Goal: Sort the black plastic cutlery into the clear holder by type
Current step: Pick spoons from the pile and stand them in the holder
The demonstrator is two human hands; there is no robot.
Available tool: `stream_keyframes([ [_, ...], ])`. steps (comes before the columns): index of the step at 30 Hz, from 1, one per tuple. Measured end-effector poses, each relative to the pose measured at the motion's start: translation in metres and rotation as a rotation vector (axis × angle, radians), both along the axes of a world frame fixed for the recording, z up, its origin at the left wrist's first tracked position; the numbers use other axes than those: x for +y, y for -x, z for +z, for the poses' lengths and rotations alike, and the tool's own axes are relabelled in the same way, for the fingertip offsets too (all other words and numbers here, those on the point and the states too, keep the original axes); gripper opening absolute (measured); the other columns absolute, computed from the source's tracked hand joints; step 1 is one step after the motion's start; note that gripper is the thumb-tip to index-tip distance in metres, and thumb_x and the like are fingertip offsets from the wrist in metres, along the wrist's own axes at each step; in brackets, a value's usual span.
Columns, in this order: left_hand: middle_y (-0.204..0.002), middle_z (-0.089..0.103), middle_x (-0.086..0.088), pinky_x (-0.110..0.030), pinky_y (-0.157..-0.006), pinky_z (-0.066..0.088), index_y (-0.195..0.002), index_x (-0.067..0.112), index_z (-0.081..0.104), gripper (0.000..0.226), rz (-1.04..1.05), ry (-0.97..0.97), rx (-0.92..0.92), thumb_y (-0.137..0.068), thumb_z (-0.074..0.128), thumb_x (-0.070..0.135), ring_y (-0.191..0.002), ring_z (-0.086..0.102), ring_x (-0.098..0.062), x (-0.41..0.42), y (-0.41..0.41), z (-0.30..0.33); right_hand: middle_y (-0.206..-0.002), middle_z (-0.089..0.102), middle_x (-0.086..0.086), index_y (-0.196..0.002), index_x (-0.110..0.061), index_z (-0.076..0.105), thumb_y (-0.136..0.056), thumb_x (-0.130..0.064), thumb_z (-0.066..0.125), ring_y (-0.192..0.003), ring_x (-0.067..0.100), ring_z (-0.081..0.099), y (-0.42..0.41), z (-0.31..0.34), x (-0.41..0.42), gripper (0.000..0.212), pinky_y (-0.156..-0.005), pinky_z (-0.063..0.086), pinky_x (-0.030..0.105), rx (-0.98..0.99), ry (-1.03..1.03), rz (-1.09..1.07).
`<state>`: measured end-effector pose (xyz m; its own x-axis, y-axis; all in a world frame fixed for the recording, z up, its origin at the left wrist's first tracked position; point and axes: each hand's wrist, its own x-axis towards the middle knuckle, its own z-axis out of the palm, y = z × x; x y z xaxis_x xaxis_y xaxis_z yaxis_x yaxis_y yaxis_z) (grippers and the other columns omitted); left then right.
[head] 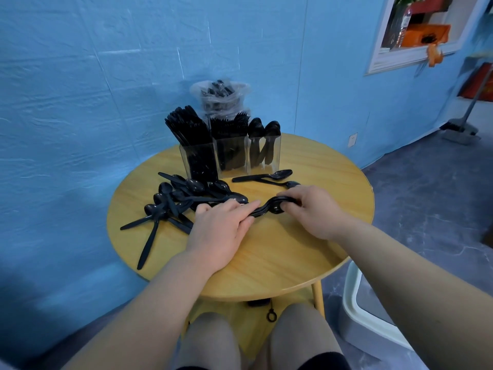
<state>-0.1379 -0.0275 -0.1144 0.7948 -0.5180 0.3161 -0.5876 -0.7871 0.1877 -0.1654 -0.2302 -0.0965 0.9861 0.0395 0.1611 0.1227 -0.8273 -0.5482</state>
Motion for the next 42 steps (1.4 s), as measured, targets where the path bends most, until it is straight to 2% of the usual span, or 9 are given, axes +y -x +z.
stream_keyframes([
  [4, -0.099, 0.052, 0.016, -0.032, -0.091, 0.036, -0.14, 0.042, 0.04, 0.04, -0.009, 0.089, 0.009, -0.101, 0.038, 0.034, -0.079, 0.043, -0.006, 0.001, -0.002, 0.006, -0.125, 0.057, 0.003, -0.142, -0.021, 0.043, -0.1, -0.026, 0.042, -0.114, 0.021, 0.054, -0.001, 0.007, 0.007, 0.042, -0.096, 0.039, 0.029, 0.013, -0.076, -0.019],
  [8, -0.088, 0.048, 0.018, -0.026, -0.078, 0.044, -0.14, 0.037, 0.043, 0.04, -0.066, 0.196, 0.074, -0.1, 0.041, 0.031, -0.081, 0.049, -0.006, 0.002, -0.01, 0.022, -0.085, 0.065, -0.004, -0.14, -0.021, 0.043, -0.1, -0.021, 0.042, -0.075, 0.009, 0.063, -0.004, 0.017, 0.015, 0.04, -0.08, 0.051, 0.027, -0.021, -0.349, -0.056],
  [13, -0.081, 0.05, 0.015, -0.009, -0.07, 0.037, -0.135, 0.035, 0.05, 0.037, -0.12, 0.372, 0.157, -0.1, 0.043, 0.028, -0.08, 0.05, 0.003, -0.004, -0.027, 0.051, -0.065, 0.067, -0.004, -0.104, -0.018, 0.067, -0.093, -0.003, 0.054, -0.055, 0.006, 0.061, -0.012, 0.049, 0.017, 0.023, -0.063, 0.055, 0.019, -0.197, -0.738, -0.137],
  [17, -0.08, 0.053, 0.016, -0.006, -0.07, 0.036, -0.132, 0.03, 0.054, 0.035, -0.204, 0.473, 0.136, -0.099, 0.047, 0.024, -0.08, 0.051, 0.006, -0.02, -0.044, 0.085, -0.07, 0.072, -0.006, -0.086, -0.026, 0.067, -0.09, -0.004, 0.059, -0.062, 0.008, 0.065, -0.021, 0.082, 0.006, 0.023, -0.064, 0.056, 0.021, -0.259, -0.906, -0.15],
  [20, -0.106, 0.062, 0.017, -0.008, -0.086, 0.037, -0.133, 0.032, 0.053, 0.036, -0.209, 0.441, 0.049, -0.097, 0.049, 0.031, -0.096, 0.051, 0.007, -0.033, -0.067, 0.108, -0.073, 0.073, 0.004, -0.083, -0.024, 0.067, -0.089, -0.003, 0.06, -0.065, 0.012, 0.066, -0.039, 0.107, -0.01, 0.023, -0.07, 0.058, 0.025, -0.362, -0.794, -0.181],
  [23, -0.137, 0.05, 0.009, -0.032, -0.106, 0.03, -0.142, 0.031, 0.042, 0.052, -0.084, 0.229, -0.145, -0.093, 0.051, 0.047, -0.128, 0.039, -0.013, -0.045, -0.098, 0.126, -0.073, 0.069, 0.0, -0.089, -0.022, 0.069, -0.088, -0.007, 0.06, -0.07, 0.016, 0.067, -0.063, 0.137, -0.032, 0.018, -0.074, 0.056, 0.031, -0.616, -0.467, -0.259],
  [28, -0.147, 0.039, 0.009, -0.041, -0.109, 0.028, -0.148, 0.03, 0.028, 0.07, -0.01, -0.101, -0.236, -0.089, 0.05, 0.059, -0.135, 0.027, -0.019, -0.056, -0.138, 0.122, -0.086, 0.072, 0.005, -0.104, -0.015, 0.071, -0.09, -0.014, 0.058, -0.076, 0.025, 0.063, -0.097, 0.157, -0.05, 0.019, -0.073, 0.05, 0.036, -0.769, 0.084, -0.267],
  [38, -0.137, 0.05, 0.012, -0.041, -0.102, 0.03, -0.14, 0.037, 0.04, 0.052, -0.035, -0.219, -0.243, -0.092, 0.045, 0.057, -0.128, 0.036, -0.019, -0.068, -0.165, 0.102, -0.1, 0.071, 0.008, -0.11, -0.011, 0.068, -0.094, -0.013, 0.053, -0.089, 0.032, 0.063, -0.157, 0.121, -0.055, 0.022, -0.079, 0.049, 0.041, -0.472, 0.377, -0.005],
  [42, -0.133, 0.053, 0.014, -0.04, -0.099, 0.03, -0.138, 0.039, 0.042, 0.048, -0.047, -0.174, -0.244, -0.093, 0.046, 0.054, -0.124, 0.039, -0.019, -0.072, -0.166, 0.099, -0.112, 0.059, -0.001, -0.122, -0.021, 0.062, -0.093, -0.014, 0.051, -0.092, 0.018, 0.056, -0.169, 0.105, -0.052, 0.032, -0.086, 0.041, 0.029, -0.196, 0.345, -0.001],
])
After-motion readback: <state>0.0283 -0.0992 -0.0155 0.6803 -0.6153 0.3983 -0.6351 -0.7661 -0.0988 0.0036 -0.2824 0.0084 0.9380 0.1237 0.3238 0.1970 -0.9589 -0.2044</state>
